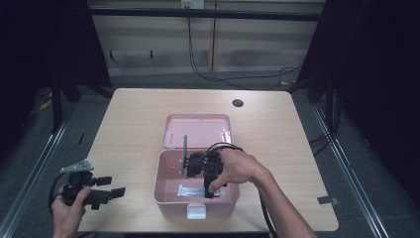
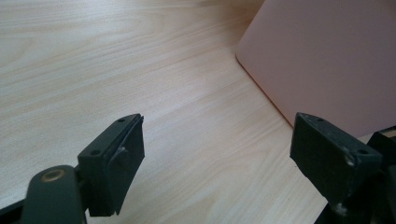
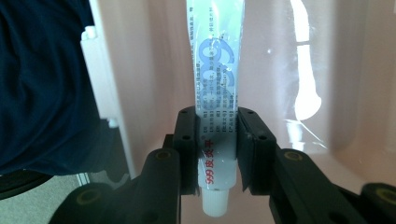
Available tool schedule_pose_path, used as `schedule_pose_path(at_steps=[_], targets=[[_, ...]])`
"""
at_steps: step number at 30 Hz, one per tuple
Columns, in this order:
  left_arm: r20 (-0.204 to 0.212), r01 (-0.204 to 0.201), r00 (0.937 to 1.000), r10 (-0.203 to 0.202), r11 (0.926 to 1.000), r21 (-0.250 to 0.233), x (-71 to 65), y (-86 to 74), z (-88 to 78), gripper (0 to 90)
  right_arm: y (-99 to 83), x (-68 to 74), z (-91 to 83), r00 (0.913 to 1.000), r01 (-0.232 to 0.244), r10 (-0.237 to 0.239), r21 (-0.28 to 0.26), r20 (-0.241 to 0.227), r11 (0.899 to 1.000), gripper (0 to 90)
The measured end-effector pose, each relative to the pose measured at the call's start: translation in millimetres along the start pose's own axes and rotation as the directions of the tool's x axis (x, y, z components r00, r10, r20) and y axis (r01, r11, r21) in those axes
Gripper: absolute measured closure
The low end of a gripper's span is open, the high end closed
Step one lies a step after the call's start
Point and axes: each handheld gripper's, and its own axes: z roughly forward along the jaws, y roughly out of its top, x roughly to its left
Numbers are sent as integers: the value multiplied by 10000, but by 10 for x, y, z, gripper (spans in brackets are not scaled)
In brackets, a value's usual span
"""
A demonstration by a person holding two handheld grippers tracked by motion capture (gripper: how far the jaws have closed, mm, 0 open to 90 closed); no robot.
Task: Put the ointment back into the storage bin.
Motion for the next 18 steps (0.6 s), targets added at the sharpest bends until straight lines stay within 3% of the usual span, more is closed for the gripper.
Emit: schedule_pose_path(at_steps=[4, 18], targets=[[10, 4, 10000, -4, 10000, 29, 0, 1, 1, 177, 31, -12, 61, 10000, 47, -45, 275, -69, 9996, 714], [-4, 2, 10000, -2, 10000, 30, 1, 2, 2, 176, 137, -55, 282, 9987, 381, -366, 431, -359, 9983, 714]])
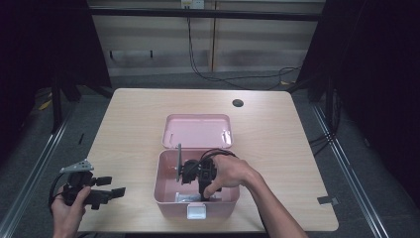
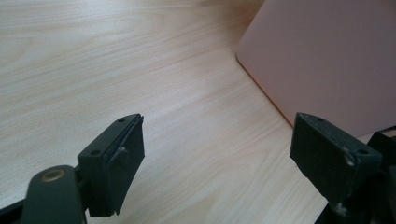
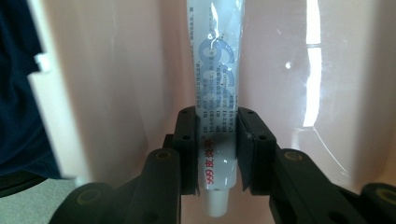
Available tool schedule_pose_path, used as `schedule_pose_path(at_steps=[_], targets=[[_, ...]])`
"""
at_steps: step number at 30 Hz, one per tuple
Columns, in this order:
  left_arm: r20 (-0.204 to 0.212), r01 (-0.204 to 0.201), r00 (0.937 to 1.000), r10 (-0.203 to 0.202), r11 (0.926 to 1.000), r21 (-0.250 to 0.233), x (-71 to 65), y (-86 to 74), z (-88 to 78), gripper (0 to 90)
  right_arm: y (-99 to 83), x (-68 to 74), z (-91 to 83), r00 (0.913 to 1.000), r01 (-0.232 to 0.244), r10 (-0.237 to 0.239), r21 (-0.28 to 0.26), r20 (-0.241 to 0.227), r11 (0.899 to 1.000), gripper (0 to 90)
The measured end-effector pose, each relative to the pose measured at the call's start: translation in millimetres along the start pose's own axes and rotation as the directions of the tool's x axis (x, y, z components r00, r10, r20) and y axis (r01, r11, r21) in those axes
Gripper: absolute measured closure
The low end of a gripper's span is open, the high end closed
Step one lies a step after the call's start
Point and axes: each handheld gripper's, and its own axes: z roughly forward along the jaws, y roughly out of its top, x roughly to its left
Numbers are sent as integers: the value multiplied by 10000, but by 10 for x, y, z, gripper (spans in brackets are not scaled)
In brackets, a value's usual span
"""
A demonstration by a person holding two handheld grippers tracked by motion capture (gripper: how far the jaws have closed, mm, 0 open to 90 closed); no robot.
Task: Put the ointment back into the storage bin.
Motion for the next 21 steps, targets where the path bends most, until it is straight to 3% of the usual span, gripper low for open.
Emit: schedule_pose_path(at_steps=[14, 21], targets=[[5, 3, 10000, -3, 10000, 9, 0, 0, 3, 176, 135, -73, 259, 9994, 185, -180, 180, -285, 9997, 714], [11, 34, 10000, -34, 10000, 14, -2, 1, 5, 176, 128, -74, 283, 9995, 200, -193, 264, -263, 9995, 713]])
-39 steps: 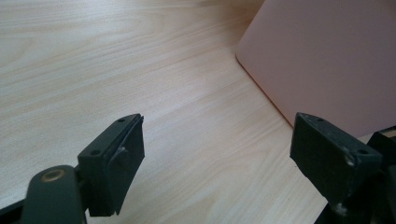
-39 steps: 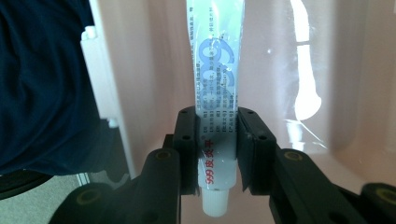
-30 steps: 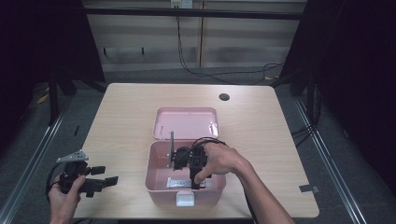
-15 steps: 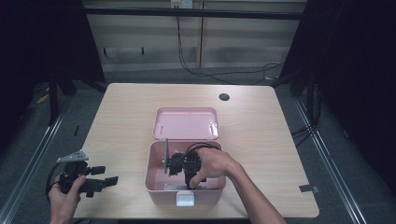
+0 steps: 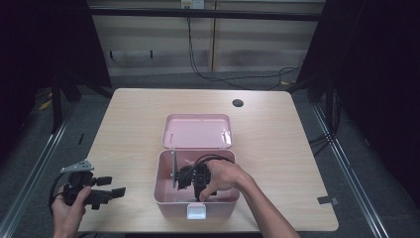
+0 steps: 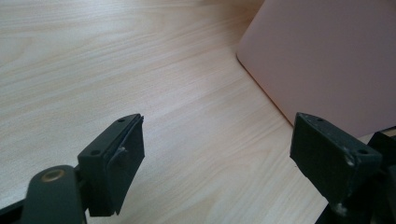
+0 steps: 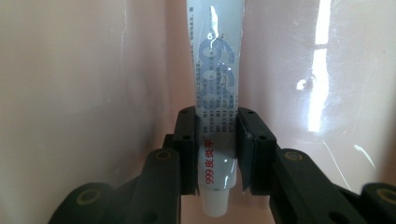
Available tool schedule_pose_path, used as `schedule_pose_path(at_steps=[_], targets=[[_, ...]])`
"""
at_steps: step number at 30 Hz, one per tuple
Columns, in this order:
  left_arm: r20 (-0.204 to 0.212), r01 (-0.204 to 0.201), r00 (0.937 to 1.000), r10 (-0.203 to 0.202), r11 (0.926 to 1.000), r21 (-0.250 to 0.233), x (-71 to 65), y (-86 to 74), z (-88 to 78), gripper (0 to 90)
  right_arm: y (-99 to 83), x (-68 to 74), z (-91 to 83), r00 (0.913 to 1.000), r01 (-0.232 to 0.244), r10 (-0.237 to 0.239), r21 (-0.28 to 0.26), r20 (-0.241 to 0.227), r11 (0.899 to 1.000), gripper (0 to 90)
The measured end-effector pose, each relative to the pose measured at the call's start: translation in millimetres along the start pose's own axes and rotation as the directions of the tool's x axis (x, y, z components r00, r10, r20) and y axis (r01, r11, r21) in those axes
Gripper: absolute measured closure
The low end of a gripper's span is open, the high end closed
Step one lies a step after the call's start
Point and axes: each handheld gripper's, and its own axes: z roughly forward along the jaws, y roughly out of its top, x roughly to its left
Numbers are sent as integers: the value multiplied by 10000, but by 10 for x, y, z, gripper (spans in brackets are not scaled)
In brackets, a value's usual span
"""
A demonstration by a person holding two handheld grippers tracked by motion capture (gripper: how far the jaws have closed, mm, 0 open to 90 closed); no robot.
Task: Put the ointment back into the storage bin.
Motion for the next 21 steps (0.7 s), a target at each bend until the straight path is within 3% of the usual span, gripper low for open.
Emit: schedule_pose_path(at_steps=[21], targets=[[-10, -37, 10000, 37, 10000, -9, 2, 0, -5, 176, -15, -10, 47, 9996, -295, 296, 182, -48, 9994, 707]])
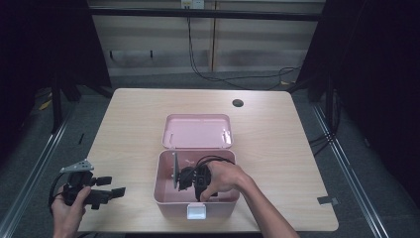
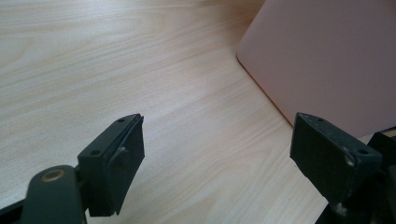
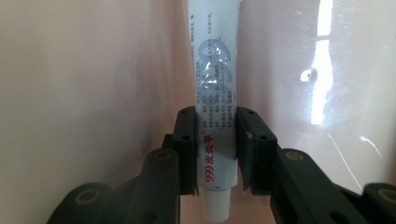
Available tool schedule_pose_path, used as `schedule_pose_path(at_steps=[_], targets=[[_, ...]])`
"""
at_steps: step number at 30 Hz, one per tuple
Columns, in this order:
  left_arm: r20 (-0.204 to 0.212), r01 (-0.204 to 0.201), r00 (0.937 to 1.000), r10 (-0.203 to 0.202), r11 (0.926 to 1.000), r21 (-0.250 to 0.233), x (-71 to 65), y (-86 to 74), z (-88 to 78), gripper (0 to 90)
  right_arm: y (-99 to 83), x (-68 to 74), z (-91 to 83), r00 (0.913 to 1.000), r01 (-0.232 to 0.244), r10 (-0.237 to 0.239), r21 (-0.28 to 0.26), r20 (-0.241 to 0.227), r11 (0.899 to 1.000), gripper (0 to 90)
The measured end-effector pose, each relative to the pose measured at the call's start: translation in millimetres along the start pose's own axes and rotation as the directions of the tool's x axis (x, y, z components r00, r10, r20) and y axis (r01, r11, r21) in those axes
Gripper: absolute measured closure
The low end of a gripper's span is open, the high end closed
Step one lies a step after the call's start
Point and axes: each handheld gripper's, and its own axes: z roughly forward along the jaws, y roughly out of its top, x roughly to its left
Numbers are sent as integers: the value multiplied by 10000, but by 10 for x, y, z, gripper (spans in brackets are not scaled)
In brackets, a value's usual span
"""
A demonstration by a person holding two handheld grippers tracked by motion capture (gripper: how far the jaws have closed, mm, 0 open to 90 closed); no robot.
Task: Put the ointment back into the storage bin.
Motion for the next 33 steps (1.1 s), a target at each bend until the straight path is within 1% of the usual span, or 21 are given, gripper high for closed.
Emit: schedule_pose_path(at_steps=[6, 8, 10, 14, 16, 19, 22, 24, 26, 28, 29, 33], targets=[[4, -6, 10000, 6, 10000, -1, 1, 0, 0, 176, -7, -2, -6, 10000, -74, 74, 33, -65, 10000, 701], [5, 15, 10000, -15, 10000, -2, 0, 1, 0, 177, -10, 7, -26, 10000, -46, 47, 132, -30, 9999, 696], [-5, 9, 10000, -9, 10000, -3, 0, 1, 0, 177, -20, 7, -31, 9999, -121, 121, 31, -3, 9999, 685], [-9, 13, 10000, -13, 10000, -14, 0, 0, -1, 177, -33, 13, -40, 9999, -116, 116, -25, 39, 9999, 682], [-2, 23, 10000, -23, 10000, -13, -1, 0, -1, 176, -41, 21, -60, 9999, -108, 108, 41, 109, 9999, 682], [-13, 16, 10000, -16, 10000, 2, 1, 1, 0, 176, -62, 35, -76, 9997, -103, 105, -98, 204, 9999, 682], [-1, -2, 10000, 2, 10000, 0, 0, 0, -1, 176, -86, 31, -108, 9993, -267, 266, 39, 276, 9996, 679], [-8, 10, 10000, -10, 10000, -17, 0, 0, -2, 176, -104, 31, -122, 9992, -321, 323, -92, 235, 9994, 673], [-13, 1, 10000, -1, 10000, -1, 0, 0, -1, 176, -123, 29, -150, 9990, -297, 301, -112, 318, 9995, 671], [-24, -4, 10000, 4, 10000, 8, 0, 0, 0, 176, -145, 28, -171, 9990, -332, 337, -186, 276, 9993, 667], [-47, 4, 10000, -4, 10000, 9, -1, 1, 1, 177, -158, 29, -175, 9985, -487, 493, -267, 241, 9985, 663], [-43, 30, 10000, -30, 10000, 11, -2, 0, 2, 176, -177, 30, -212, 9988, -424, 428, -177, 225, 9989, 656]])
